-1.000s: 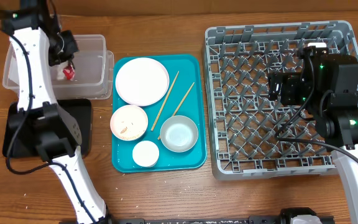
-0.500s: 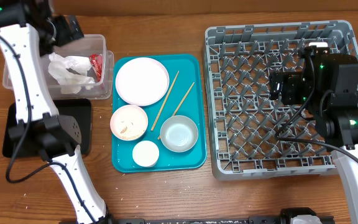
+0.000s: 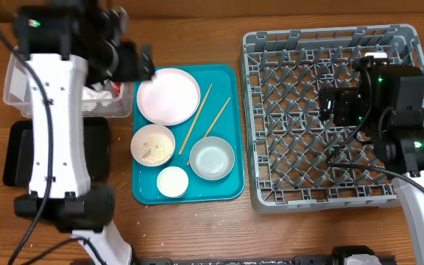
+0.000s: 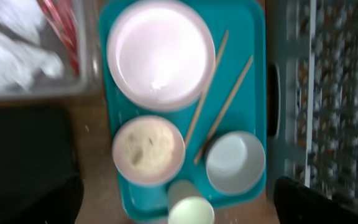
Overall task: Sort waste into correct bins and load items into the dishwasher
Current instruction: 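Grasp the pink cup of rice with the left gripper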
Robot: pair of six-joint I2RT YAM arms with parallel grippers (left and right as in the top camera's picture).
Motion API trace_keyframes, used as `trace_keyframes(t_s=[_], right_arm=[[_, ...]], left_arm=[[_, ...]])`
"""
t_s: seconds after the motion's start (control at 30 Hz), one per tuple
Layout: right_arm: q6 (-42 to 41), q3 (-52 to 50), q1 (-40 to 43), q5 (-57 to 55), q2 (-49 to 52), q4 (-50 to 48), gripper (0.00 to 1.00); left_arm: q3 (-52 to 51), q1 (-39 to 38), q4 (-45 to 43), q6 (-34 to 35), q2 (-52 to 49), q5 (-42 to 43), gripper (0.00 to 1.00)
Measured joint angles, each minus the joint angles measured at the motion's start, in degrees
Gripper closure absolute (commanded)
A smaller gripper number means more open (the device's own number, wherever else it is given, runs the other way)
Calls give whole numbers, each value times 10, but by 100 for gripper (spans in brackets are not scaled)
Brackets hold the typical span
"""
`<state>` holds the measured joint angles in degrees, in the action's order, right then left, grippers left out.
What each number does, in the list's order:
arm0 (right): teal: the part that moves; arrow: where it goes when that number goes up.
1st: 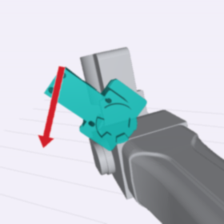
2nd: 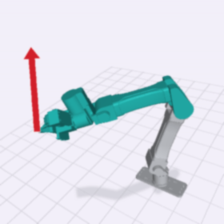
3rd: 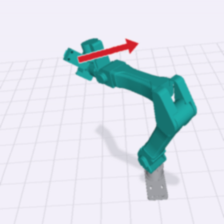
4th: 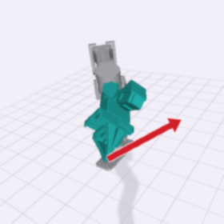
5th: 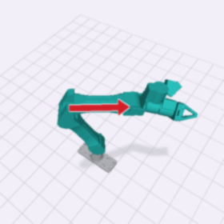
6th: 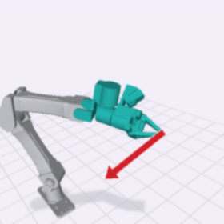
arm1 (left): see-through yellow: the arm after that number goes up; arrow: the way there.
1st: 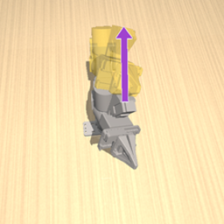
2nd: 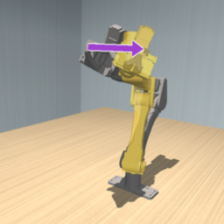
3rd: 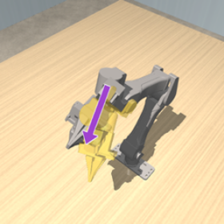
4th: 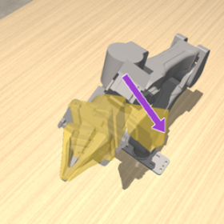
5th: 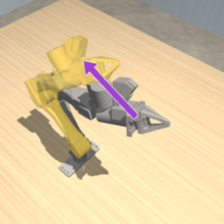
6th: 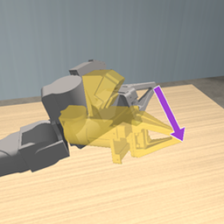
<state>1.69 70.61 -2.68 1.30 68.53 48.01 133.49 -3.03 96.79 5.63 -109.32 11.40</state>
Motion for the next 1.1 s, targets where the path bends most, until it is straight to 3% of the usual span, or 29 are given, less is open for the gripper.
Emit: trace_keyframes(t_s=[0.13, 0.23, 0.3, 0.47, 0.67, 0.87, 0.97, 1.1], right_arm=[[0, 0, 0, 8, 0, -7, 0], [0, 0, 0, 15, 0, -8, 0], [0, 0, 0, 18, 0, -8, 0], [0, 0, 0, 24, 0, -8, 0], [0, 0, 0, 26, 0, -5, 0], [0, 0, 0, 28, 0, -4, 0], [0, 0, 0, 28, 0, -4, 0], [0, 0, 0, 28, 0, -4, 0]], left_arm=[[-129, -62, -33, 48, 18, -33, 1], [-258, -110, -107, 122, 15, -71, 15], [-331, -124, -176, 163, 15, -80, 30], [-474, -131, -337, 234, 14, -90, 44], [-565, -135, -423, 260, 14, -95, 75], [-610, -135, -469, 258, 14, -98, 79], [-612, -135, -471, 256, 14, -99, 96], [-611, -135, -466, 246, 18, -106, 96]])
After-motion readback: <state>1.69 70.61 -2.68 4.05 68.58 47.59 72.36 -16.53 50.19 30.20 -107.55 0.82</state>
